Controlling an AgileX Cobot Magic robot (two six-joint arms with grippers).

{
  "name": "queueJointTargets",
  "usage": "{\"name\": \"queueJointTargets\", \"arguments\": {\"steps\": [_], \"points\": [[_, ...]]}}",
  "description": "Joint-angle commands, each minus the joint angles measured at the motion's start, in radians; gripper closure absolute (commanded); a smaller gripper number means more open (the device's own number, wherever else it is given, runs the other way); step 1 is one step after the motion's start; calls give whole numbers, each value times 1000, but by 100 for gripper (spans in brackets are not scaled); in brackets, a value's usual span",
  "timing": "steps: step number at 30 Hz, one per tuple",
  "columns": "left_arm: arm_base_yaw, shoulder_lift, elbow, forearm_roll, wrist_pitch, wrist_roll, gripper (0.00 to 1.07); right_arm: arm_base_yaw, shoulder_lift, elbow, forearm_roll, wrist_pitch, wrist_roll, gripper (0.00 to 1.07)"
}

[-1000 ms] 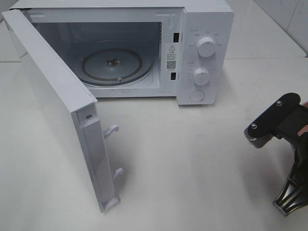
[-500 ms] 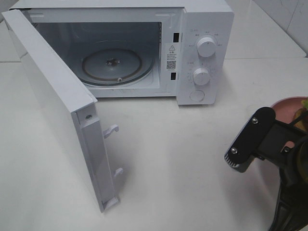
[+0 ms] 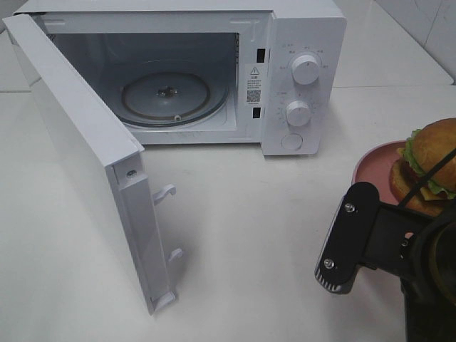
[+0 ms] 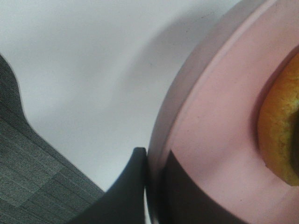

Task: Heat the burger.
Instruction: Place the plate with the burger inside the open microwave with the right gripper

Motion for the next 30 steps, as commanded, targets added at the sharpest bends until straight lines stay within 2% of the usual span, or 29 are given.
{"name": "queueJointTargets", "arguments": {"steps": [1,15,30], "points": [[4,-6,0,-7,-3,-4,7,8,-10,4,-72,26,-51,107],[4,-6,0,-7,-3,-4,7,8,-10,2,-114,-75,-194,107],[4,-6,0,-7,-3,-4,7,8,-10,2,-165,-215,-445,107]]}}
